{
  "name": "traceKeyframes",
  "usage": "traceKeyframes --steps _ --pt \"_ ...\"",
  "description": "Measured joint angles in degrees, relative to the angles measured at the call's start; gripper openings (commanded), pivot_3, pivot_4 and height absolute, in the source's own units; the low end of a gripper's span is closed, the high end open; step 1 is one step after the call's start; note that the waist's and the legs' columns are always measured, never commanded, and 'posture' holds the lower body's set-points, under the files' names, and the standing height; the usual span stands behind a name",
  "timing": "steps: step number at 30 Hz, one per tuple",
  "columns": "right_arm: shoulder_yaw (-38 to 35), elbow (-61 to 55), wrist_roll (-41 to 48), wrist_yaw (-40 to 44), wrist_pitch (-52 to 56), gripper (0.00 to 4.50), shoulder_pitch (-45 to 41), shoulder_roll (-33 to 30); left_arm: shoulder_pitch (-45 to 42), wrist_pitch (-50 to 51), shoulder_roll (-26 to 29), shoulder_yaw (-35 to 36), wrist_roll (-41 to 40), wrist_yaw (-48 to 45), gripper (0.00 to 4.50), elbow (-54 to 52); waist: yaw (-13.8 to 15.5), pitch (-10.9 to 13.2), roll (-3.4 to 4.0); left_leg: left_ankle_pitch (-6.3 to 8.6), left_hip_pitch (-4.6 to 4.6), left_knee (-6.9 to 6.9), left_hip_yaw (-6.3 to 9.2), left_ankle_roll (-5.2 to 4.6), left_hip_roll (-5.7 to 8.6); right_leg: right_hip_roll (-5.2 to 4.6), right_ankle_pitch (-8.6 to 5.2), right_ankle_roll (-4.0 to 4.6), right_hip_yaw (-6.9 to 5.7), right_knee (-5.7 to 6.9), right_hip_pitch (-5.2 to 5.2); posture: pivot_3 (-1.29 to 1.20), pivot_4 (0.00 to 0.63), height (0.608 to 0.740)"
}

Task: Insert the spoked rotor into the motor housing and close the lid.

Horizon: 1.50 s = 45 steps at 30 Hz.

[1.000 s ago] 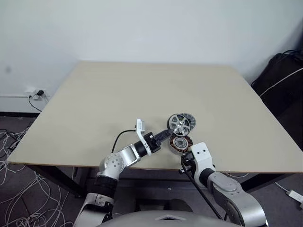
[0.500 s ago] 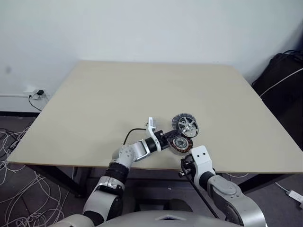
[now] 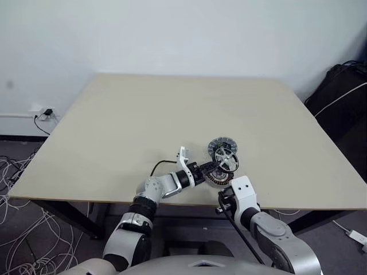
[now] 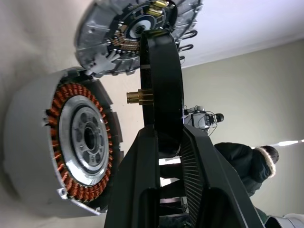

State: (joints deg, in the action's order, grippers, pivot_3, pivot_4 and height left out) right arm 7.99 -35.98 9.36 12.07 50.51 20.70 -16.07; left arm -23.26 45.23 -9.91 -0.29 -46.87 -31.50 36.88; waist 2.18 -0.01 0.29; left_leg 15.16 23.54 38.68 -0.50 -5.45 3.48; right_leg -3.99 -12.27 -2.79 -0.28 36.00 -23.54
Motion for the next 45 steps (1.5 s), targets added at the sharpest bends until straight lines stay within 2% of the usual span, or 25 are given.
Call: traceKeyframes --steps 13,33,45 --pt "-0.04 1.06 0.00 0.09 -0.39 0.00 -0.09 0.00 1.53 7.06 1.01 1.54 1.25 1.21 0.36 -3.94 -0.02 -0.01 0.01 0.00 0.01 0.00 0.00 0.00 0.00 -0.02 0.00 0.00 0.02 0.00 -0.01 0.00 0.000 0.740" --pt "-0.03 1.47 -0.01 0.07 -1.39 0.00 -0.07 -0.08 1.95 8.01 1.31 1.76 4.23 1.54 0.36 -3.99 -0.02 -0.01 0.02 0.01 0.04 0.00 0.00 0.01 0.00 -0.05 0.00 0.01 0.02 0.01 -0.04 0.00 0.000 0.740" --pt "-0.07 1.46 0.00 0.03 -1.38 0.00 -0.07 -0.16 1.95 7.81 1.32 1.75 4.41 0.51 4.22 -5.76 -0.05 -0.01 0.03 0.01 0.03 0.00 0.00 0.01 0.00 -0.06 0.01 0.00 0.03 0.01 -0.03 0.00 0.000 0.740"
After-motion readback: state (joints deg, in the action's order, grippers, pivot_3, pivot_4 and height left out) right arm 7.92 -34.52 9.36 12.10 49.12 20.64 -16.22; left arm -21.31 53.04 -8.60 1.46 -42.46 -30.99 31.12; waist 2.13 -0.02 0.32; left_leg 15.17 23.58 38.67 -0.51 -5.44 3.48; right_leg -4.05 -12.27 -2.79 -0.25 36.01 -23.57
